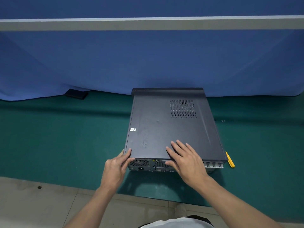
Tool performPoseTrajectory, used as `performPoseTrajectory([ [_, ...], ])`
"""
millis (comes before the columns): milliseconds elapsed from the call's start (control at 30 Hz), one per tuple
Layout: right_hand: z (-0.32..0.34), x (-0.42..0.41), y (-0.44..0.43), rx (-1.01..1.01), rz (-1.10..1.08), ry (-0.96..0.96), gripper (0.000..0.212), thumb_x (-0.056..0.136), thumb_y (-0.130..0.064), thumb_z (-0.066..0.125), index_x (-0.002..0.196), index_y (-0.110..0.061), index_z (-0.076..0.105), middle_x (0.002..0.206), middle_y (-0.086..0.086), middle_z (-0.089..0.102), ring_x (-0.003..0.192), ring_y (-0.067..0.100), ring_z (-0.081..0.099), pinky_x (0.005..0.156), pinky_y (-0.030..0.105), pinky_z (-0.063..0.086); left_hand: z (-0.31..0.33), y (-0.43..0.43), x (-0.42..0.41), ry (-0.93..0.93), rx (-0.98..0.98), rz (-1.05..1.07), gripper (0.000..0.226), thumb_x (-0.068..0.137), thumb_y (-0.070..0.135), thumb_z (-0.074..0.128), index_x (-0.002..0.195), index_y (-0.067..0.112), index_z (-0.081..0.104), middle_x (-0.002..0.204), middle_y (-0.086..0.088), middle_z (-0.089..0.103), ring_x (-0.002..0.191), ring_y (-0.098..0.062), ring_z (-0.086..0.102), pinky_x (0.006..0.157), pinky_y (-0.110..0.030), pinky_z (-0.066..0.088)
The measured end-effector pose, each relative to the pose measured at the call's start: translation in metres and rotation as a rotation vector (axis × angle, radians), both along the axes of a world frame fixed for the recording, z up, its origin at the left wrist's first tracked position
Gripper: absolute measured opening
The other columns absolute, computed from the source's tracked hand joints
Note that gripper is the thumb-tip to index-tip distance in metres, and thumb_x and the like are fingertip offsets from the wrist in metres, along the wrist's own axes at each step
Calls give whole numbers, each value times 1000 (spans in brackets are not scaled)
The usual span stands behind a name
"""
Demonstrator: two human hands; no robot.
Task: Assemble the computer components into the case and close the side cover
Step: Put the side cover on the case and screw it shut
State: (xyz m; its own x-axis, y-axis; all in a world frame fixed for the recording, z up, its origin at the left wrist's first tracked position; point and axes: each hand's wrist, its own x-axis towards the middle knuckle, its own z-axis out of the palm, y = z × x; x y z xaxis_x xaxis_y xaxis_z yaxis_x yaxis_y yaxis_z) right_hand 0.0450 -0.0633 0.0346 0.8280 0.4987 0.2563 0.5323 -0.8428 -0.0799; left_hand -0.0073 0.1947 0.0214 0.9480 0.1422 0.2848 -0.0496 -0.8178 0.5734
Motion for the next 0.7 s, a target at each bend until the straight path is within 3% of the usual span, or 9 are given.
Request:
performPoseTrajectory([
  [133, -2, -3, 2, -19, 9, 45, 50, 89, -48, 54, 123, -13, 65, 128, 11, 61, 122, 29, 56, 100, 47, 46, 4, 2, 3, -13, -44, -21, 34, 73, 18, 75, 105, 5, 74, 79, -10, 75, 68, -29, 72, 77, -17, 49],
  [233, 4, 1, -3, 83, -23, 198, 62, 85, -56, 54, 129, -12, 60, 138, 7, 54, 130, 23, 49, 110, 38, 32, 7, 4, 0, 79, -160, 84, 55, 73, 37, 72, 124, 15, 65, 90, -1, 75, 80, -20, 73, 77, -19, 50],
  [333, 6, 3, -19, 73, -98, 213, 71, 81, -64, 52, 132, -14, 58, 142, 7, 49, 133, 23, 44, 111, 39, 30, 7, 8, 4, 270, -311, 165, 76, 73, 49, 74, 140, 22, 52, 102, 5, 73, 91, -10, 66, 93, -31, 50],
  [400, 4, -2, -28, -7, -162, 187, 73, 83, -71, 41, 133, -20, 57, 143, 7, 48, 135, 25, 42, 110, 48, 31, 8, 12, 8, 326, -303, 92, 63, 75, 55, 68, 131, 27, 61, 92, 6, 75, 76, -10, 61, 87, -35, 53],
  [500, 4, -8, -32, -63, -203, 176, 72, 88, -68, 23, 134, -23, 55, 141, 7, 50, 134, 27, 43, 108, 54, 33, 6, 13, 9, 317, -295, 61, 39, 83, 45, 70, 119, 28, 67, 78, 13, 73, 75, -16, 66, 79, -28, 54],
  [600, 7, -4, -30, -117, -215, 215, 75, 88, -68, 15, 137, -24, 53, 142, 7, 50, 134, 27, 42, 107, 53, 35, 3, 11, 8, 220, -214, 58, 24, 87, 38, 68, 104, 22, 73, 54, 14, 60, 53, -9, 43, 58, -15, 41],
  [700, 5, -1, -31, -77, -223, 254, 84, 81, -79, 13, 145, -30, 38, 153, -1, 32, 144, 19, 25, 117, 45, 18, 3, 15, 10, 239, -175, 59, 28, 86, 42, 67, 103, 21, 72, 54, 16, 58, 52, -5, 43, 56, -15, 38],
])
